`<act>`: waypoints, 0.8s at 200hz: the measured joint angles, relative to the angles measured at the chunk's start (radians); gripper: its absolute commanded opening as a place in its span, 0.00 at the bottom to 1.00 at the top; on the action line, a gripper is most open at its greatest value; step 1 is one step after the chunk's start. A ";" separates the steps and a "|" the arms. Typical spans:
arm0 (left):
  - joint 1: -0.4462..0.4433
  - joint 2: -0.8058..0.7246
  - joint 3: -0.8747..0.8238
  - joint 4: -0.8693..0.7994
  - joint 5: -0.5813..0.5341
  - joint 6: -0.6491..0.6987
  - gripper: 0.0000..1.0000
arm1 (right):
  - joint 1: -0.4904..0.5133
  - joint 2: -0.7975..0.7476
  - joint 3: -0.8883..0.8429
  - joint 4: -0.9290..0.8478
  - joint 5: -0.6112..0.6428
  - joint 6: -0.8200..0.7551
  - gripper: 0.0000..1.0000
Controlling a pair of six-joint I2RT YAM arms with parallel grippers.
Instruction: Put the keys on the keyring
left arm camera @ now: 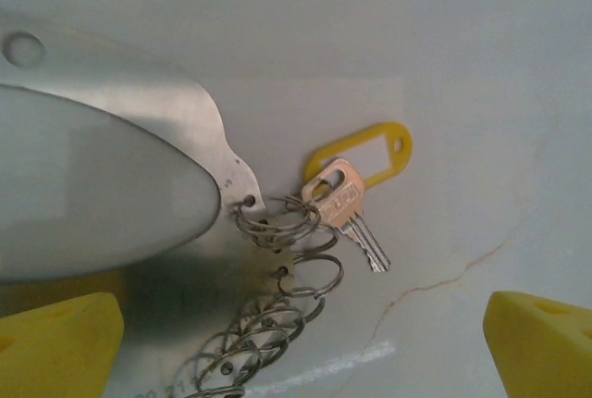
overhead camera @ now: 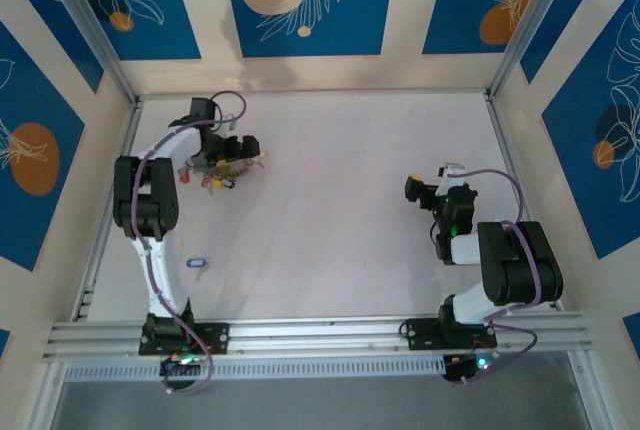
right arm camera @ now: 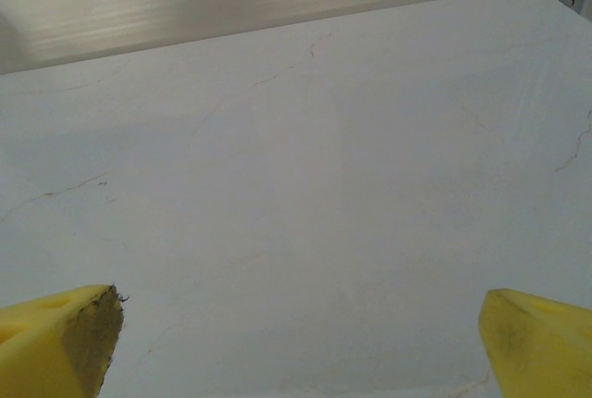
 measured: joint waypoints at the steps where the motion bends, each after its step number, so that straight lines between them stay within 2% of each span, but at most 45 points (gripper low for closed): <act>1: 0.000 0.000 -0.002 0.001 0.001 -0.001 1.00 | 0.000 0.000 0.000 0.000 0.000 0.000 0.99; 50: -0.048 -0.058 -0.158 0.134 0.020 -0.036 1.00 | 0.005 -0.001 0.007 0.000 0.002 0.000 0.99; 92: -0.194 -0.140 -0.287 0.218 0.043 -0.115 1.00 | 0.013 -0.043 -0.011 -0.020 0.000 -0.011 0.99; 136: -0.438 -0.227 -0.407 0.266 0.088 -0.246 1.00 | 0.022 -0.325 0.049 -0.316 0.004 0.001 0.99; 152: -0.490 -0.264 -0.459 0.287 0.120 -0.299 1.00 | 0.022 -0.472 0.052 -0.436 -0.002 0.024 1.00; 160: -0.503 -0.284 -0.481 0.286 0.130 -0.317 1.00 | 0.022 -0.544 0.053 -0.497 -0.013 0.040 0.97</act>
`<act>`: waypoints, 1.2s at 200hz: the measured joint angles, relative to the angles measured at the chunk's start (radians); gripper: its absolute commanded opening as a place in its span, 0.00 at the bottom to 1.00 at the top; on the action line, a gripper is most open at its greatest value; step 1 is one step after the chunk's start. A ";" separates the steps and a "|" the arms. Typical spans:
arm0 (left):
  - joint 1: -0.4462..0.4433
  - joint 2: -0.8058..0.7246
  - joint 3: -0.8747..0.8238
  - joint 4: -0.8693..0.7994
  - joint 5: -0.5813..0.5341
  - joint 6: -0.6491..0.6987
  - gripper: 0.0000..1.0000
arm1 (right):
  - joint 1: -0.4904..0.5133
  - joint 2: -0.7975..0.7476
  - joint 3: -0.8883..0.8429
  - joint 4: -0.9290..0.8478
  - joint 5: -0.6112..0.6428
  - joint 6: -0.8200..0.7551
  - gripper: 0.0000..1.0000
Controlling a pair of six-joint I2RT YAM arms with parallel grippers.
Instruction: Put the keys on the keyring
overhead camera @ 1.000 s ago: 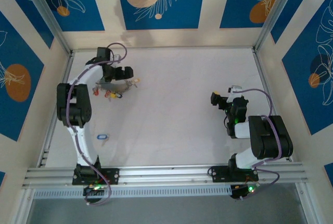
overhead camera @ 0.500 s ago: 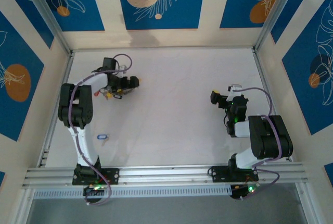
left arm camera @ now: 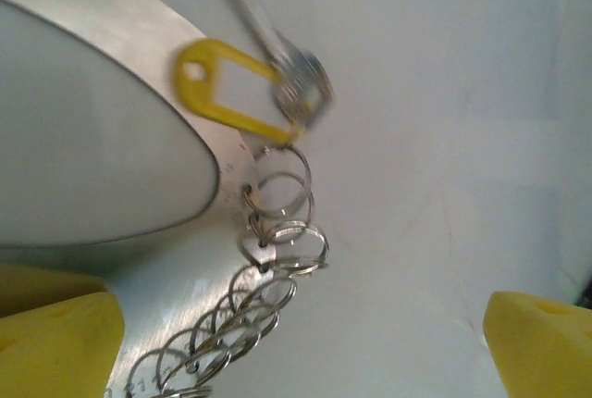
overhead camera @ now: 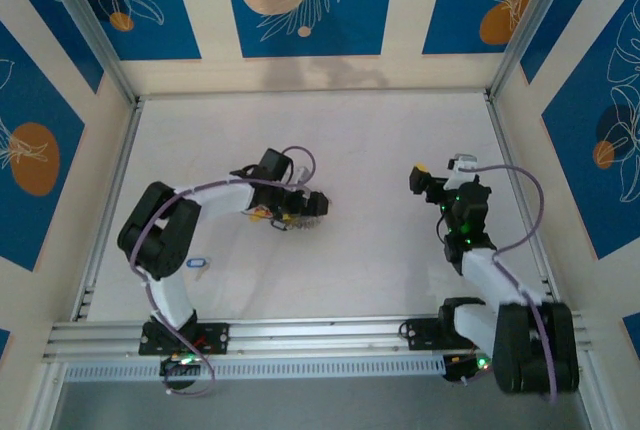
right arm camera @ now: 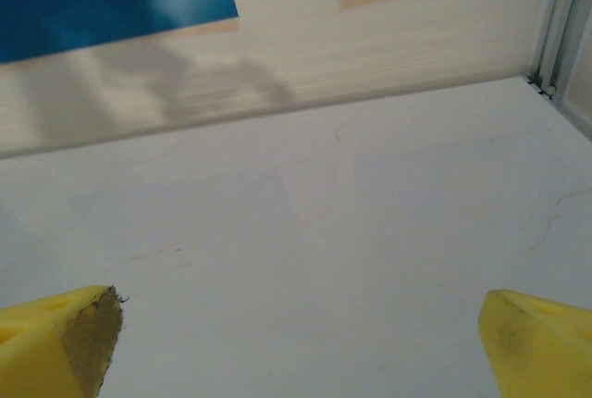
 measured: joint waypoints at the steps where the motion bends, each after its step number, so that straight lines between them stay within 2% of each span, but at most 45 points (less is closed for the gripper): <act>1: -0.002 -0.005 -0.003 -0.002 0.002 -0.002 1.00 | 0.000 -0.014 0.000 -0.011 -0.003 0.003 0.96; 27: -0.005 -0.101 -0.019 -0.050 0.001 0.002 1.00 | 0.000 -0.177 0.023 -0.229 -0.091 0.077 0.87; 59: 0.027 -0.289 0.060 -0.169 -0.077 0.100 1.00 | 0.049 -0.135 0.114 -0.448 -0.243 0.143 0.79; 72: 0.092 -0.350 0.095 -0.194 -0.094 0.111 1.00 | 0.107 -0.080 0.151 -0.515 -0.289 0.150 0.79; 90: 0.246 -0.401 0.092 -0.229 -0.119 0.042 1.00 | 0.235 0.003 0.198 -0.578 -0.314 0.146 0.79; 106: 0.370 -0.418 0.013 -0.275 -0.148 -0.053 1.00 | 0.351 0.071 0.236 -0.599 -0.314 0.131 0.76; 119: 0.418 -0.429 -0.090 -0.340 -0.173 -0.134 1.00 | 0.423 0.126 0.264 -0.605 -0.318 0.118 0.74; 133: 0.421 -0.456 -0.195 -0.438 -0.192 -0.204 0.96 | 0.463 0.168 0.281 -0.602 -0.316 0.107 0.70; 147: 0.420 -0.504 -0.262 -0.548 -0.222 -0.248 0.88 | 0.486 0.190 0.283 -0.599 -0.303 0.099 0.67; 159: 0.420 -0.535 -0.272 -0.616 -0.254 -0.262 0.80 | 0.494 0.193 0.282 -0.599 -0.293 0.098 0.66; 183: 0.431 -0.552 -0.265 -0.666 -0.315 -0.283 0.71 | 0.494 0.180 0.279 -0.595 -0.281 0.086 0.64; 216: 0.461 -0.522 -0.219 -0.700 -0.391 -0.270 0.67 | 0.495 0.103 0.267 -0.620 -0.249 0.052 0.64; 240: 0.496 -0.454 -0.209 -0.684 -0.397 -0.256 0.67 | 0.495 0.015 0.226 -0.629 -0.222 0.042 0.64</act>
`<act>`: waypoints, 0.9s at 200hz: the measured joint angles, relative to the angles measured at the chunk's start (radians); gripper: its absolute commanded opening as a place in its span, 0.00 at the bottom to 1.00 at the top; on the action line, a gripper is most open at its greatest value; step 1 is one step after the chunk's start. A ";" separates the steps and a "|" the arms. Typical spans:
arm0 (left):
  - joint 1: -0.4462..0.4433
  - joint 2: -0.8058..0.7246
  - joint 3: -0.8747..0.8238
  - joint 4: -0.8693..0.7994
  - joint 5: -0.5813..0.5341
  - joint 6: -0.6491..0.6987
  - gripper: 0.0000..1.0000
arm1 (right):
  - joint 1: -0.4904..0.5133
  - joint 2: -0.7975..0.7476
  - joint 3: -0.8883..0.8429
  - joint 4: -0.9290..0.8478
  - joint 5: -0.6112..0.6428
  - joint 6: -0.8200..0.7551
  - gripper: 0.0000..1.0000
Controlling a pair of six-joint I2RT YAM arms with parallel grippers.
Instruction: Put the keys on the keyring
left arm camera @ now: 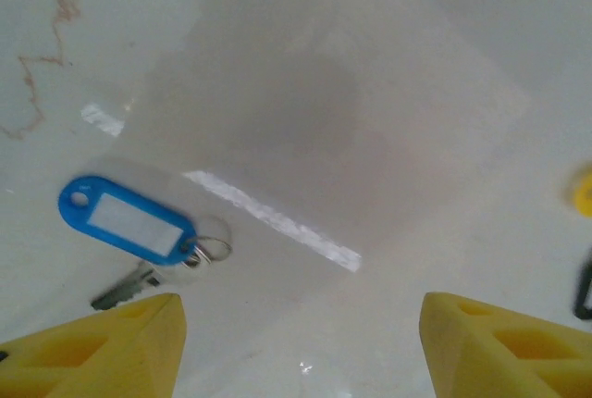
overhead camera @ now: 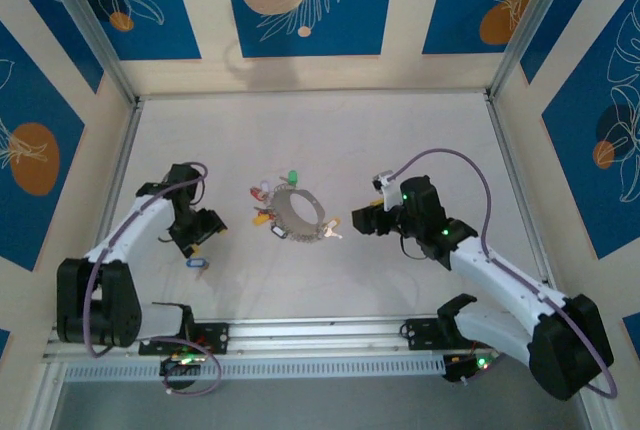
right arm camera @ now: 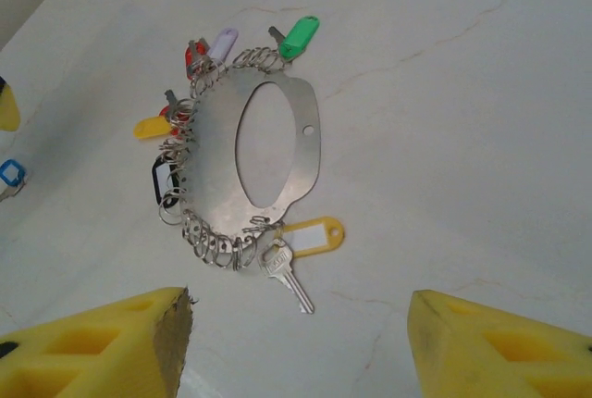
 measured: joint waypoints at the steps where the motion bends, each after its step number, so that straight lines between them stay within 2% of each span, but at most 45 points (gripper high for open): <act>1: 0.002 0.004 0.000 0.001 0.000 0.000 0.68 | 0.000 -0.003 -0.002 0.000 0.001 0.000 0.64; 21: 0.013 0.052 -0.022 0.041 0.012 0.000 0.68 | 0.000 -0.079 -0.051 0.003 0.022 0.007 0.65; 65: 0.013 0.073 -0.124 0.130 0.073 -0.002 0.63 | -0.001 -0.209 -0.127 -0.003 0.063 0.031 0.66; 109: -0.022 0.027 -0.188 0.203 0.129 -0.050 0.59 | -0.015 -0.233 -0.136 -0.003 0.088 0.039 0.67; 136: -0.109 0.029 -0.182 0.209 0.085 -0.069 0.61 | -0.020 -0.231 -0.141 0.019 0.089 0.046 0.67; 156: -0.218 0.050 -0.155 0.201 0.019 -0.080 0.61 | -0.026 -0.227 -0.142 0.040 0.089 0.052 0.67; 180: -0.343 0.076 -0.127 0.211 0.024 -0.101 0.62 | -0.041 -0.208 -0.142 0.071 0.089 0.065 0.67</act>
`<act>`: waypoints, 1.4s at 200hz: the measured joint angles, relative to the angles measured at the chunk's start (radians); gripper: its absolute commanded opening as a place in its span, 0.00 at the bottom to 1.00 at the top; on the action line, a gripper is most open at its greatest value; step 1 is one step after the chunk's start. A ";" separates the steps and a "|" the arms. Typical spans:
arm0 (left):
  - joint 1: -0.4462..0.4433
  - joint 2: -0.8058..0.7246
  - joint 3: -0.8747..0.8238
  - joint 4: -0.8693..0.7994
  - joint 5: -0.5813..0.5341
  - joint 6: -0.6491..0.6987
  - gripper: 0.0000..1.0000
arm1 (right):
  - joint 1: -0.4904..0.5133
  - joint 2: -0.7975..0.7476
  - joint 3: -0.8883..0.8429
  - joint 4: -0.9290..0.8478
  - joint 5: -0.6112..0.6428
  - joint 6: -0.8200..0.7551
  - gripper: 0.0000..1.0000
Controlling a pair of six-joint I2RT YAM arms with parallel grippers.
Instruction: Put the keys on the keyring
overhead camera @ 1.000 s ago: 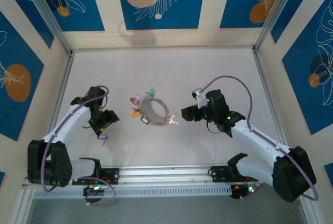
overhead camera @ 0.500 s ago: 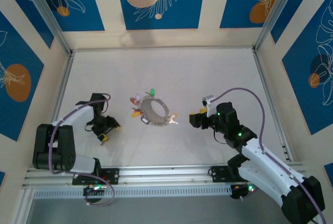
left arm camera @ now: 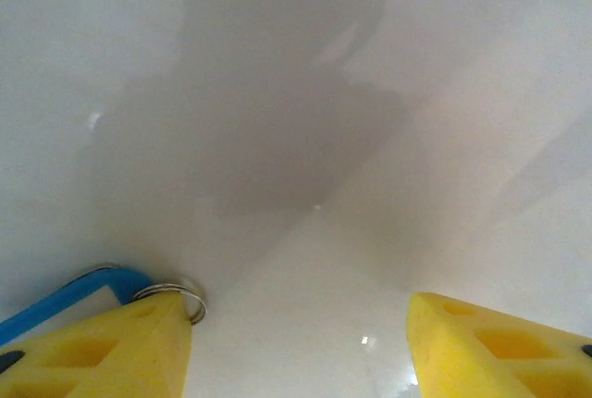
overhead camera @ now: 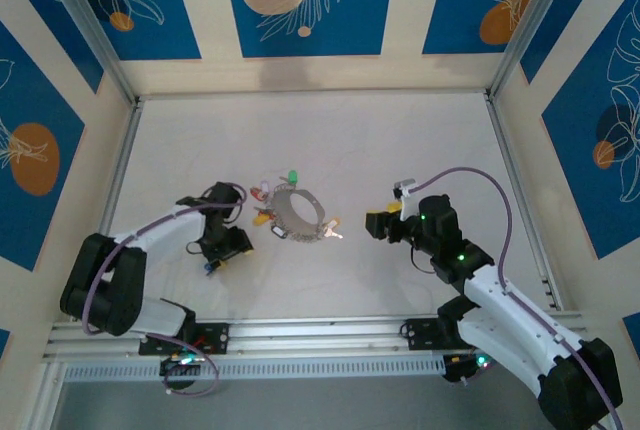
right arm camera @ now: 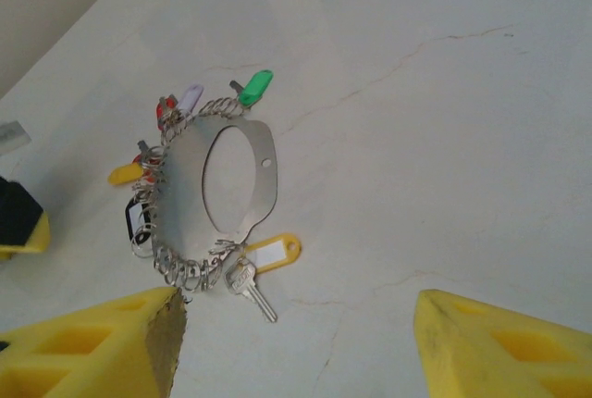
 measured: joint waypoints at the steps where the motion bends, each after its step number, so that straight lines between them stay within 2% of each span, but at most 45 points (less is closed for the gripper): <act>1: -0.002 0.000 0.001 0.001 0.005 -0.002 0.62 | -0.001 0.001 0.000 0.000 0.000 0.000 0.67; 26: -0.079 0.022 0.043 0.042 0.126 -0.009 0.63 | -0.018 0.034 0.000 0.046 -0.005 0.019 0.67; 58: -0.083 0.003 0.127 0.022 0.175 0.028 0.68 | -0.030 0.123 0.013 0.079 -0.059 0.026 0.68; 85: -0.069 -0.024 0.236 -0.054 0.165 0.103 0.70 | -0.027 0.273 0.085 0.079 -0.184 0.016 0.53; 104: -0.007 -0.066 0.262 -0.078 0.153 0.137 0.69 | 0.014 0.400 0.172 0.081 -0.257 0.007 0.47; 138: 0.230 -0.094 0.249 -0.128 0.146 0.172 0.68 | 0.168 0.624 0.330 0.087 -0.356 -0.035 0.44; 153: 0.296 -0.093 0.235 -0.147 0.139 0.185 0.68 | 0.222 0.737 0.417 0.074 -0.399 -0.052 0.40; 170: 0.319 -0.090 0.214 -0.154 0.139 0.196 0.65 | 0.266 0.864 0.528 0.039 -0.447 -0.053 0.34; 205: 0.347 -0.076 0.137 -0.147 0.142 0.193 0.58 | 0.325 1.072 0.722 -0.043 -0.523 -0.054 0.36; 244: 0.435 -0.075 0.074 -0.146 0.119 0.145 0.60 | 0.362 1.229 0.911 -0.178 -0.539 -0.088 0.35; 280: 0.454 -0.083 0.029 -0.143 0.105 0.110 0.60 | 0.415 1.329 1.041 -0.285 -0.517 -0.171 0.37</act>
